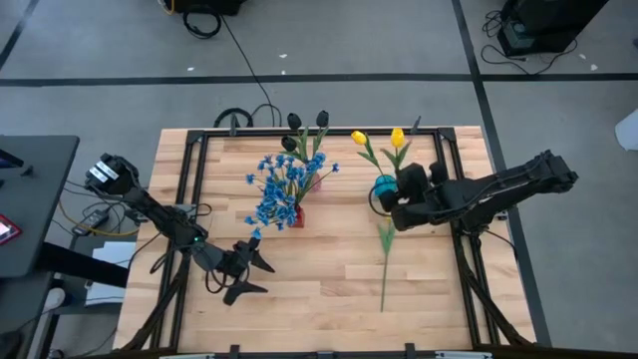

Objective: Sort flowers into vase by color
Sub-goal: Put the yellow tulip into the blue vase

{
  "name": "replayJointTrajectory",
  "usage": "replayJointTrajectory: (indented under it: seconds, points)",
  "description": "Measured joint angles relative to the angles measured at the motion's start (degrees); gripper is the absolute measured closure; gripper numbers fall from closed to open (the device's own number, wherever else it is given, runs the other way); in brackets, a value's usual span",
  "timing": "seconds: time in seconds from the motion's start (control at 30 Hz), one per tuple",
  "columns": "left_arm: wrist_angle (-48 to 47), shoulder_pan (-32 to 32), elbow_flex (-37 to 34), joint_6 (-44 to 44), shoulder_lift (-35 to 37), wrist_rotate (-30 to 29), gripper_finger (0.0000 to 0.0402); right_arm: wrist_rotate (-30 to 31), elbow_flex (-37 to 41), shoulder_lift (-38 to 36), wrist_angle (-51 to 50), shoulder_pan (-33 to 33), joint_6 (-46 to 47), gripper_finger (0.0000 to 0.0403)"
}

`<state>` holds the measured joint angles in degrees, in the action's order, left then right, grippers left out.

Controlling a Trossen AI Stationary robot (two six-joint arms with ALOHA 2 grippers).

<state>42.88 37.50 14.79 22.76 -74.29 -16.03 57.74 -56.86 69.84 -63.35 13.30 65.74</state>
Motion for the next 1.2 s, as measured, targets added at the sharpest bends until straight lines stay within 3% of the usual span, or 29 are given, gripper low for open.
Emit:
replayJointTrajectory:
  seconds: [0.3, 0.83, 1.2]
  points:
    - [0.06, 0.0, 0.02, 1.6, 0.0, -0.84, 0.012, 4.75, -12.52, 0.2, 2.58, -2.83, -18.32, 0.0397]
    - [-0.16, 0.0, 0.01, 2.89, -0.01, -1.27, 0.012, 4.11, -3.01, 0.39, 12.84, -7.52, -20.55, 0.0396]
    - [-0.55, 0.0, 0.0, 3.08, 0.0, -1.28, 0.012, 1.45, -3.14, 0.28, 20.32, -7.67, -26.69, 0.0396]
